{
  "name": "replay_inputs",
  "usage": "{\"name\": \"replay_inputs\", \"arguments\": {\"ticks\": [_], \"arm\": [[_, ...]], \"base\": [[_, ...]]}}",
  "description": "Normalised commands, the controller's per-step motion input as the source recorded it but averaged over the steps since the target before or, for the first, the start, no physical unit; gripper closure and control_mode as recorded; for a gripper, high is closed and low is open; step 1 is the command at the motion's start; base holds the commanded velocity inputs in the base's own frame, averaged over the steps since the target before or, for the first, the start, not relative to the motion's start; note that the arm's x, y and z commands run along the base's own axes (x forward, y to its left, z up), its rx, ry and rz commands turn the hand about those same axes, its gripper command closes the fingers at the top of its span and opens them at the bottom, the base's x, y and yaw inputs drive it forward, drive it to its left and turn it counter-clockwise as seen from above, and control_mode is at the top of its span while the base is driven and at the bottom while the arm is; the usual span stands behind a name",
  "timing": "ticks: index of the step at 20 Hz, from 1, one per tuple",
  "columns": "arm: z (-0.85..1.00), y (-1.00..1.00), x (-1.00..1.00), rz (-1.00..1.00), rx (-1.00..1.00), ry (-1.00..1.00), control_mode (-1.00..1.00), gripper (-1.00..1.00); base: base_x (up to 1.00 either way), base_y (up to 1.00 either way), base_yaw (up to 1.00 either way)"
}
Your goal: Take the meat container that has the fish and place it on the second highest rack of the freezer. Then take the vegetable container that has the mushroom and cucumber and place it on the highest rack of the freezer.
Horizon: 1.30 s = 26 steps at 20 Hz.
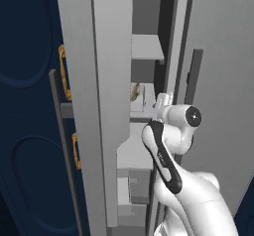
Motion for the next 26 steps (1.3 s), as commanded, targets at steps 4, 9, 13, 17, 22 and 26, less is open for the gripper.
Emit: {"name": "replay_inputs", "arguments": {"ticks": [4,9,13,17,22,26], "arm": [[0.99,-0.04,-0.88,0.20,0.00,0.42,-1.00,-1.00],[0.77,-0.30,-0.71,0.20,0.00,0.33,-1.00,-1.00],[0.26,-0.31,-0.63,0.25,-0.02,0.24,-1.00,-1.00],[0.06,-0.14,-0.97,0.40,-0.14,-0.07,-1.00,-1.00],[0.18,-0.29,-0.76,0.42,-0.31,-0.37,-1.00,-1.00],[0.28,-0.26,-0.33,0.40,-0.35,-0.20,-1.00,-1.00]], "base": [[0.00,0.00,0.00],[0.00,0.00,0.00],[0.00,0.00,0.00],[0.00,0.00,0.00],[0.00,0.00,0.00],[0.00,0.00,0.00]]}}
